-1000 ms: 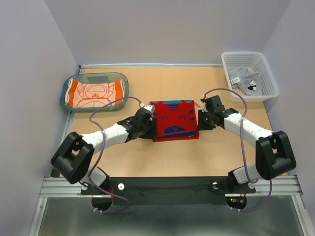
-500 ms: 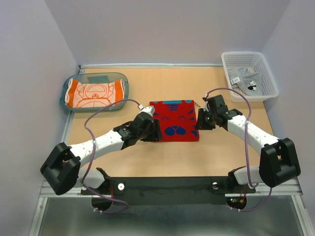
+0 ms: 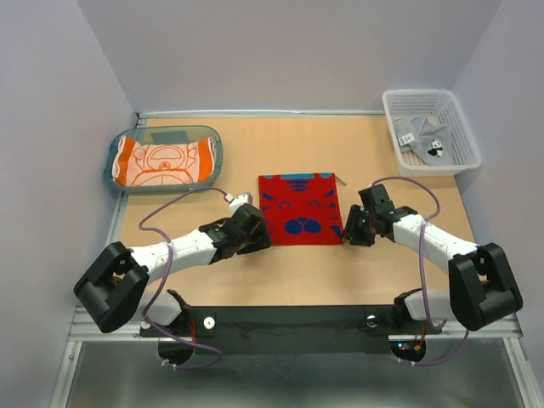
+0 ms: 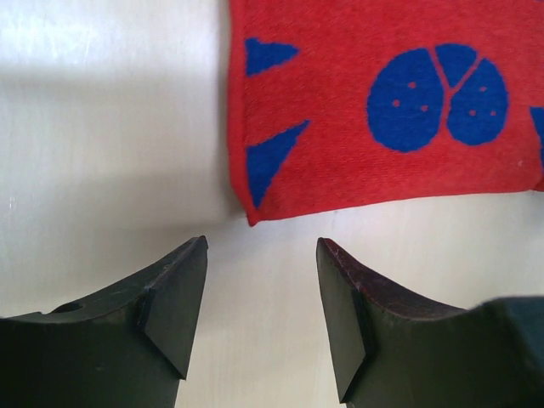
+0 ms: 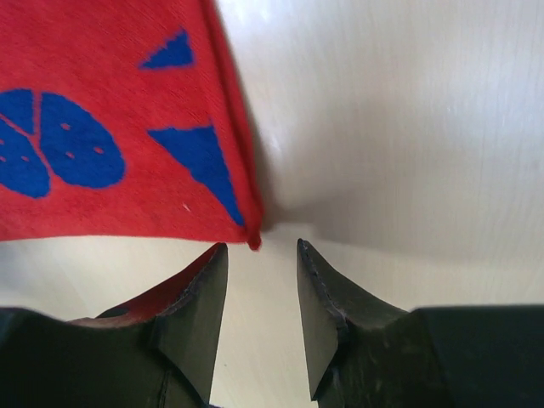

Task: Fold and stack the towels
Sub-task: Fold the towel

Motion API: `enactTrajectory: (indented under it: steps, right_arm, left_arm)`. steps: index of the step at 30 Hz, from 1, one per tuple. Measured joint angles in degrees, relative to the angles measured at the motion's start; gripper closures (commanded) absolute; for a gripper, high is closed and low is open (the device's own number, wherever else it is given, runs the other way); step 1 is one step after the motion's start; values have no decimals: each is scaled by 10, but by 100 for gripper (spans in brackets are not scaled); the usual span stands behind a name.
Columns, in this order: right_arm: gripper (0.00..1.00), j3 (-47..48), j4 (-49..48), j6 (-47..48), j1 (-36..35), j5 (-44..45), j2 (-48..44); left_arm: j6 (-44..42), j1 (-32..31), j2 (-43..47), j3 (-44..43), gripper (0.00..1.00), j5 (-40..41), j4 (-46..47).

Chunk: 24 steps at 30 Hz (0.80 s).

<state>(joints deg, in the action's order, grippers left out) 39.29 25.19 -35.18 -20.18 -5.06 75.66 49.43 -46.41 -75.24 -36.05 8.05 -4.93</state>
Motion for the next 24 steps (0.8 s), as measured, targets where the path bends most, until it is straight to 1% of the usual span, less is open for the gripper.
enactTrajectory:
  steps: [3, 9, 13, 17, 18, 20, 21, 22, 23, 24]
  right_arm:
    - [56, -34, -20, -40, 0, -4, -13]
    - [58, -65, -75, -87, 0, -11, -16]
    - [63, -79, -107, -104, 0, -14, -17]
    - [73, -88, -126, -111, 0, -14, -18]
    - [79, -90, -129, -112, 0, -14, -18]
    - [86, -92, -130, -114, 0, -13, -18]
    - [91, -93, -132, -114, 0, -13, -18]
    - [93, -94, -132, -114, 0, -12, -18]
    - [98, -94, -132, -114, 0, -10, -18]
    - [99, -94, -132, -114, 0, -9, -18]
  left_arm:
    - [16, 0, 0, 8, 37, 0, 7]
    - [36, 0, -13, 8, 41, -1, 50]
    - [43, 0, -29, 8, 43, -1, 63]
    - [47, 0, -38, 8, 46, -1, 70]
    - [48, 0, -39, 8, 47, -1, 72]
    - [49, 0, -43, 8, 48, 0, 74]
    - [50, 0, -45, 8, 48, 0, 75]
    - [50, 0, -46, 8, 49, 0, 75]
    - [50, 0, -46, 8, 49, 0, 75]
    - [51, 1, -46, 8, 50, 0, 76]
